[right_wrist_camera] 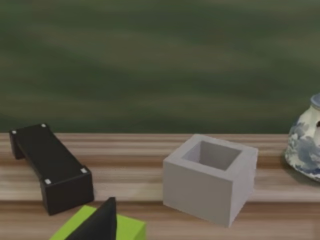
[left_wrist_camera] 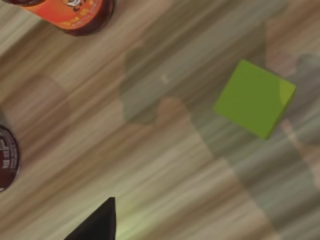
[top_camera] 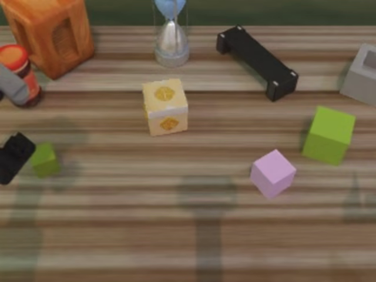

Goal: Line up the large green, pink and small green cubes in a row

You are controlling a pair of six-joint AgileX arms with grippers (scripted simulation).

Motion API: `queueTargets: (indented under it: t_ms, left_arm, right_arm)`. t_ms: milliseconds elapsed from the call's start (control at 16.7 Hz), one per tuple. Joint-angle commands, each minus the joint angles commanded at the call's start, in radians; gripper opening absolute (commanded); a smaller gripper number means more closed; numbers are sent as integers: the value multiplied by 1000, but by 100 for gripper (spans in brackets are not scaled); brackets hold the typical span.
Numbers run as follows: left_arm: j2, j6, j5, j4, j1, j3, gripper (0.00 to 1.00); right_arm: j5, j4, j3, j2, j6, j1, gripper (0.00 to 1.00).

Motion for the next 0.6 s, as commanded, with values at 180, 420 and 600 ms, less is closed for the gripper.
queueTargets:
  t_ms: [180, 420, 600]
  left_arm:
    - [284, 148, 0, -153, -7, 201, 100]
    - [571, 309, 0, -310, -15, 429, 100]
    - [714, 387, 1, -381, -19, 548, 100]
  right_arm:
    - [0, 0, 0, 0, 0, 0, 100]
    - [0, 0, 0, 0, 0, 0, 100]
    - [0, 0, 0, 0, 0, 0, 100]
